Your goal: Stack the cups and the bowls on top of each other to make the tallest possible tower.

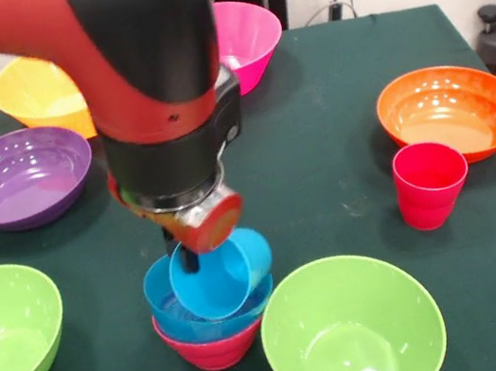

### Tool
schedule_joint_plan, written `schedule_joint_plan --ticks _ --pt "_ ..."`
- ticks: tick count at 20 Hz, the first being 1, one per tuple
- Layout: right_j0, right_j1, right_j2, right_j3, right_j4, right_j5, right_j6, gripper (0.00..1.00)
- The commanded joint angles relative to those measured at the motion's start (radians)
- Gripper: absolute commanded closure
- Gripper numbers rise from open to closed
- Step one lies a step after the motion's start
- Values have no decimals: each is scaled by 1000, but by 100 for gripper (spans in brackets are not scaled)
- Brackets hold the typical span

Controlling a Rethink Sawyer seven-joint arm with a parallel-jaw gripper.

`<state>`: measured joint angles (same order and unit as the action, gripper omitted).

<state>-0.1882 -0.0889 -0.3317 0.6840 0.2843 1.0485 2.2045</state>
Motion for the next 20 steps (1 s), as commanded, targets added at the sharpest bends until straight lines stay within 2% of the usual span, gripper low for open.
schedule_joint_plan --ticks 1,5,9,16,17,20 --pt "18 -102 130 72 1 182 -87 100" --pt "12 -160 139 129 -6 209 -122 100" --pt "2 -148 126 100 -42 255 -138 100" --pt "-6 -190 115 67 -56 330 -149 100" --pt "-4 -199 116 79 -56 337 -149 100" --pt "10 -255 120 204 -58 308 -154 100"
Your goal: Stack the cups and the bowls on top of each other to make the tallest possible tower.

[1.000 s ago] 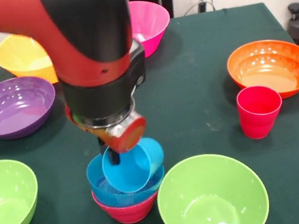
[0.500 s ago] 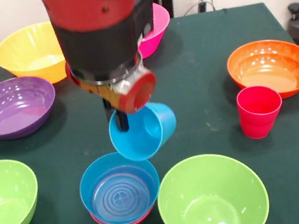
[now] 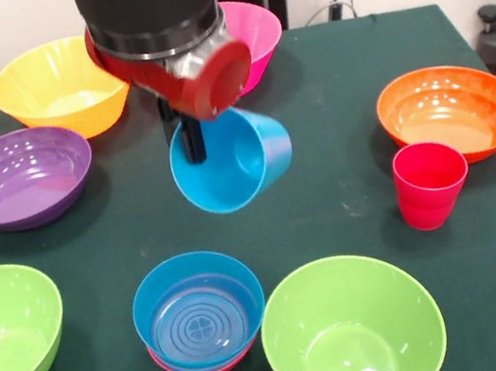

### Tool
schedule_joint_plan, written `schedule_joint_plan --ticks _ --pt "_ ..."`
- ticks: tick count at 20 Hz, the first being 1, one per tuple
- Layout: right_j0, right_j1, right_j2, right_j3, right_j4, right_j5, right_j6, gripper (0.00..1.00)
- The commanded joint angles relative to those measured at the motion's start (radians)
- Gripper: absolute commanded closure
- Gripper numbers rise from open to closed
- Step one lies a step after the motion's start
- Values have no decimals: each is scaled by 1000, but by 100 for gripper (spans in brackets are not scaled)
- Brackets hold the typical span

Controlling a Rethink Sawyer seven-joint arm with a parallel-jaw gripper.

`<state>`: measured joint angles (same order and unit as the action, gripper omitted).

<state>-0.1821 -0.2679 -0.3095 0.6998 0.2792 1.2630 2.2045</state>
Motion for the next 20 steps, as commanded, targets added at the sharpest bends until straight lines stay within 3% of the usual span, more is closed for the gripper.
schedule_joint_plan --ticks 1,4,10,16,20 --pt "8 -94 96 224 -57 85 -158 100" --pt "33 -174 98 422 -59 -11 -166 100" --pt "35 -228 117 624 -81 -134 -178 100" --pt "33 -280 138 781 -85 -267 -154 100" --pt "23 -296 164 831 -84 -334 -136 100"
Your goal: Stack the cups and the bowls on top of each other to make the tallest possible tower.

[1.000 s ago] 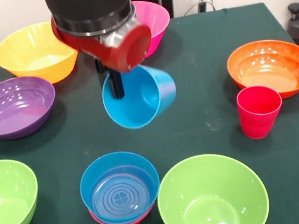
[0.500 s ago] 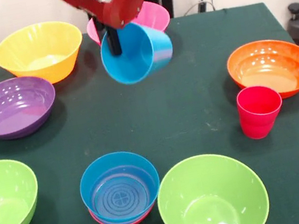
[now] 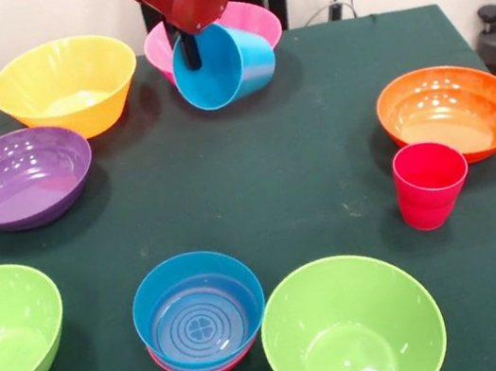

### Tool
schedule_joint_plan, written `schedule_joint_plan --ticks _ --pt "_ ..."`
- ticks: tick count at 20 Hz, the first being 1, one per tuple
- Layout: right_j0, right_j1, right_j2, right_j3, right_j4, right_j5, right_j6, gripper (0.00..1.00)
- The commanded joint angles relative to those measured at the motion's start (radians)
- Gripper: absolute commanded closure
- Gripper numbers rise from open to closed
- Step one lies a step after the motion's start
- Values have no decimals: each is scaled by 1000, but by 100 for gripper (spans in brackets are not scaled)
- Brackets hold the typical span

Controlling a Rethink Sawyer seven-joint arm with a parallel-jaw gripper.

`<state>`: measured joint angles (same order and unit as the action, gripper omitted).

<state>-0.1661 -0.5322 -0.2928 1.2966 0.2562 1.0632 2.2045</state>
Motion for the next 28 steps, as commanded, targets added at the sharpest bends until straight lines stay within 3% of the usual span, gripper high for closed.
schedule_joint_plan --ticks 1,5,6,17,20,22,28 --pt "6 -34 150 236 -62 -137 -131 100" --pt "-4 -36 172 234 -37 -82 -97 100" --pt "-4 -36 175 223 -43 -53 -77 0" --pt "19 -48 184 179 -25 68 16 0" --pt "36 -77 183 225 -17 39 22 0" --pt "56 -81 157 220 -57 -14 15 0" --pt "45 -101 139 231 -118 -48 -63 0"
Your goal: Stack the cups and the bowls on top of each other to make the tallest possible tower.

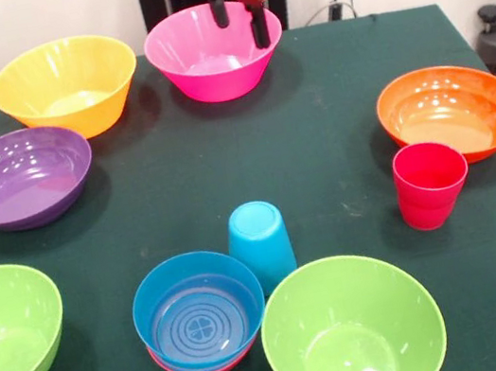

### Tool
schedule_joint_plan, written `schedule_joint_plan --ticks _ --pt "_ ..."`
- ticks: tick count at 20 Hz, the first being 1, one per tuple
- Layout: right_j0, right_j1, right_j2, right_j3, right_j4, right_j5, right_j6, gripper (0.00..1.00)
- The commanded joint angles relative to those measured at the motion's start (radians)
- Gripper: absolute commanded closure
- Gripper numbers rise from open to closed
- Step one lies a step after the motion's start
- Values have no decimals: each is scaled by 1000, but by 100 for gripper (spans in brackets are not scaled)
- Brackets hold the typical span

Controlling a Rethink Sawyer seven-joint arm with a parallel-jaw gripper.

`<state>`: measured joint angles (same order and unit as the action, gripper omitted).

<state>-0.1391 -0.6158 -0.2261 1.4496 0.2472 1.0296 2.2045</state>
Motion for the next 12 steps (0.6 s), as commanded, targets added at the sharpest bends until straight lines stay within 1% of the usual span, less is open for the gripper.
schedule_joint_plan --ticks 1,4,5,6,7,8,9,10,12 --pt "16 -23 74 81 -112 -13 -70 0" --pt "-22 1 85 59 -132 -12 -110 0" --pt "-25 0 87 57 -137 -10 -115 0" --pt "-43 23 92 25 -149 -5 -128 0" --pt "-47 22 93 21 -155 0 -131 0" --pt "-64 56 103 -23 -165 -4 -141 0" --pt "-70 57 108 -30 -168 -6 -147 0" --pt "-91 103 126 -80 -172 -32 -158 0" --pt "-109 136 151 -129 -173 -12 -169 0"
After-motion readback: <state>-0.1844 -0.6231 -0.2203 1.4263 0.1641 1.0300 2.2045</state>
